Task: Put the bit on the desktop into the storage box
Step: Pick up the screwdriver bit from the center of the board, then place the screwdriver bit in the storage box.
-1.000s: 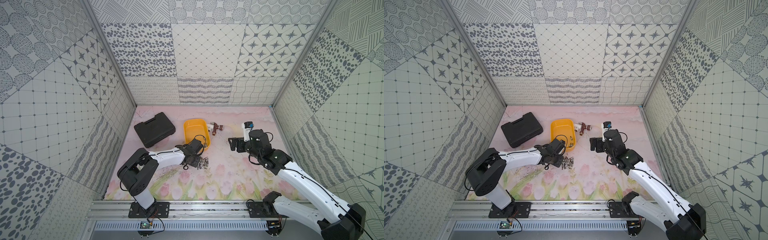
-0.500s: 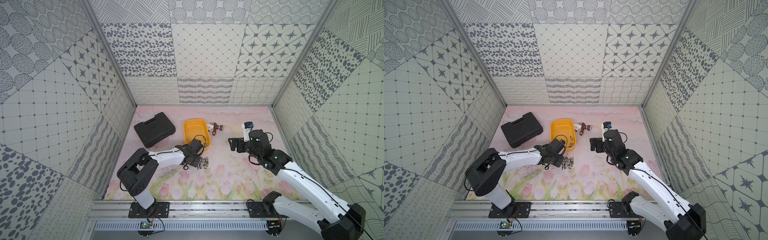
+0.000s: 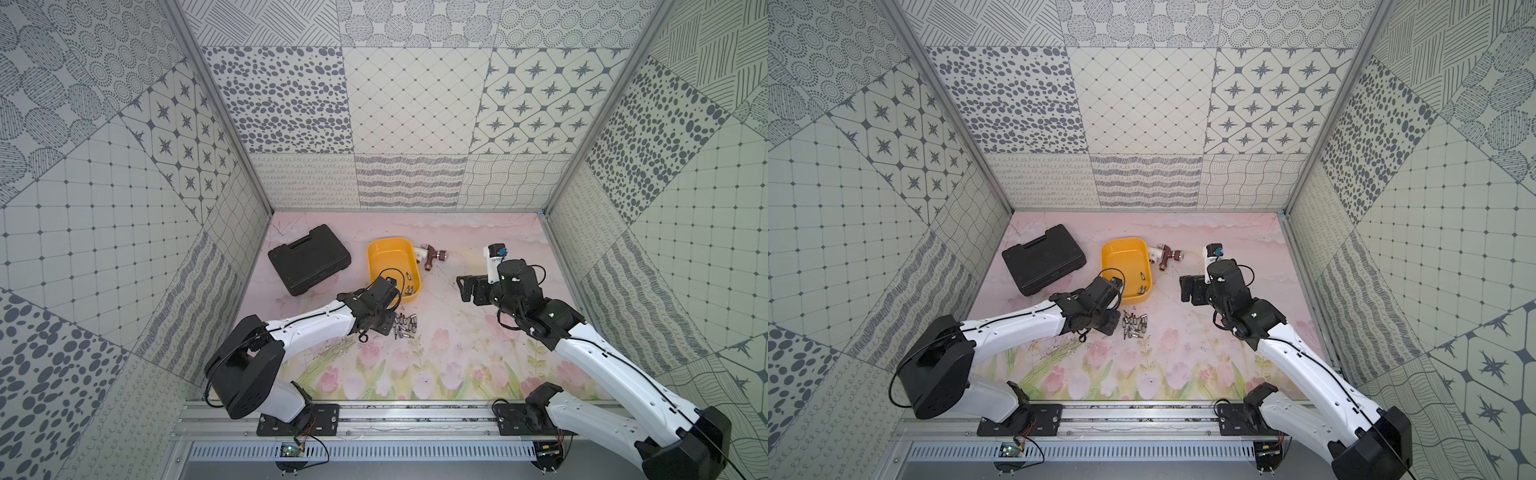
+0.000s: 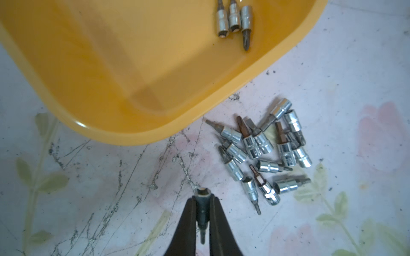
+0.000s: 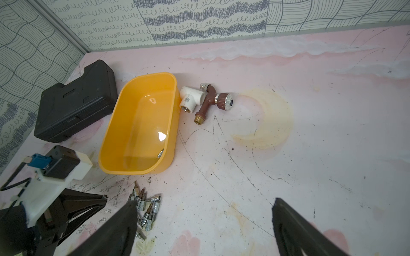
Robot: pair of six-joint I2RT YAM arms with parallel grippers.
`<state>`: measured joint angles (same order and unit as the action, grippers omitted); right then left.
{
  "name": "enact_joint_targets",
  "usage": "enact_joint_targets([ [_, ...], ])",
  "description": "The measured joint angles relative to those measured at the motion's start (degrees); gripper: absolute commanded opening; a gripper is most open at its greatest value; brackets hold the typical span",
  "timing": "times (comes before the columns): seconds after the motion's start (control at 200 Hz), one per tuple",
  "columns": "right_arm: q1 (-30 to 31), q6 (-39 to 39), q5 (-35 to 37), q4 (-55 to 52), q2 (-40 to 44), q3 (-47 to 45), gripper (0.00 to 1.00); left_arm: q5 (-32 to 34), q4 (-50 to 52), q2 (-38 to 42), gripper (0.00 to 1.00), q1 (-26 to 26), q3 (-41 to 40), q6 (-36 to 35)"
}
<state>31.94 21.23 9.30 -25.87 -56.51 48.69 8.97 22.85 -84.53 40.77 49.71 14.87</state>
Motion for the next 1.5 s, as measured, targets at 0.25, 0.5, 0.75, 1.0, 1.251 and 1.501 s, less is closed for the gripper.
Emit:
enact_joint_targets([
  [0.25, -0.2, 0.0, 0.0, 0.0, 0.0, 0.0, 0.96, 0.4, 4.8, 3.9, 0.05, -0.1, 4.9, 1.0],
  [0.5, -0.2, 0.0, 0.0, 0.0, 0.0, 0.0, 0.97, 0.4, 8.6, 3.2, 0.05, -1.9, 13.2, 1.7],
  [0.75, -0.2, 0.0, 0.2, 0.0, 0.1, 0.0, 0.96, 0.0, 11.0, -1.4, 0.03, -5.4, 19.3, 1.6],
  [1.0, -0.2, 0.0, 0.2, 0.0, 0.4, -0.1, 0.97, -0.3, 12.2, -9.2, 0.01, -7.8, 24.8, 1.4],
  [1.251, -0.4, 0.0, 0.3, 0.0, 1.9, -1.3, 0.97, -0.3, 12.7, -17.5, 0.01, -8.3, 30.2, 1.0],
  [1.501, -0.5, 0.0, 0.4, 0.0, 1.9, -2.1, 0.97, -0.5, 12.8, -24.0, 0.00, -8.4, 32.5, 0.8],
])
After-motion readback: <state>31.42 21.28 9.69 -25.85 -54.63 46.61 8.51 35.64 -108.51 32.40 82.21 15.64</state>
